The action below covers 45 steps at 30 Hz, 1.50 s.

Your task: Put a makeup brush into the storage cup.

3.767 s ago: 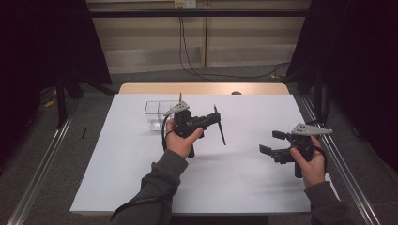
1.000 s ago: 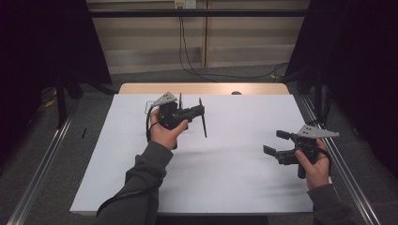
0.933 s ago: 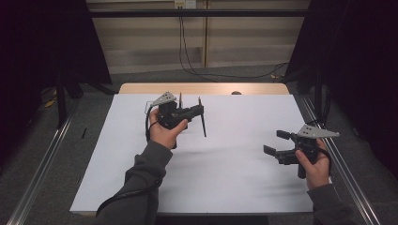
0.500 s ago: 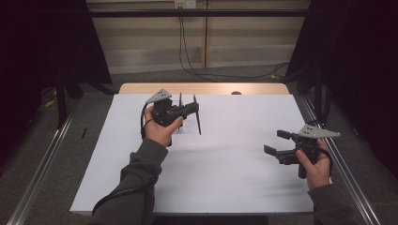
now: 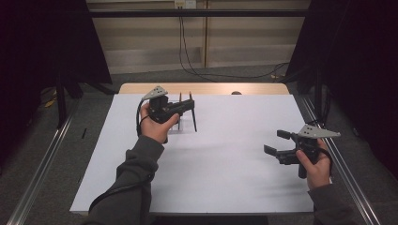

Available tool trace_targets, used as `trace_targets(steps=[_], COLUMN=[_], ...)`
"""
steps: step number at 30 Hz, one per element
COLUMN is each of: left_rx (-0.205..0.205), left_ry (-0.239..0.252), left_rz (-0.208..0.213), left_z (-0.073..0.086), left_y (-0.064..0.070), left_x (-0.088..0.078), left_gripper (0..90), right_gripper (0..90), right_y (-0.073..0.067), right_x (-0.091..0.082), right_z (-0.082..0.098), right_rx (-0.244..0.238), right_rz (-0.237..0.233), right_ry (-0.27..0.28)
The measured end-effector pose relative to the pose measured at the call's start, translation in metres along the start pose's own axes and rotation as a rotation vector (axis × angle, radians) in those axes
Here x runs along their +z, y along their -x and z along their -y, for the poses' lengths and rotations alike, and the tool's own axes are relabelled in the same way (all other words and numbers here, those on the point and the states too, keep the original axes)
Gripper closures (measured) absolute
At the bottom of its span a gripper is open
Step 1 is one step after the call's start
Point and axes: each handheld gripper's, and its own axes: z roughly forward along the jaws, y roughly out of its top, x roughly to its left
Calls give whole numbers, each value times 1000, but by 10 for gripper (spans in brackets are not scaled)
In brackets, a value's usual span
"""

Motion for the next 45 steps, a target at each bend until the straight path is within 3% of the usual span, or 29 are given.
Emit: trace_targets(steps=[23,26,30,35,36,37,45], left_rx=[7,5,9,11,13,17,20], left_ry=[-15,-4,-8,1,-2,3,5], left_rz=[-34,-23,-46,-44,-63,-47,-63], left_z=[-9,-9,-11,-15,-16,-16,-20], left_y=[-11,-12,-14,-16,-15,-17,-21], left_x=[-9,-9,-11,-14,-15,-15,-20], left_gripper=[843,843,843,843,843,843,843], right_gripper=[86,87,86,86,86,86,86], right_y=[1,1,1,2,1,1,1], right_x=[-1,-1,-1,0,0,0,1], right_z=[0,1,1,1,1,1,2], right_rx=[-3,-1,0,-4,1,-1,-5], right_rz=[4,2,2,5,6,8,0], right_ry=[7,3,0,2,0,0,-4])
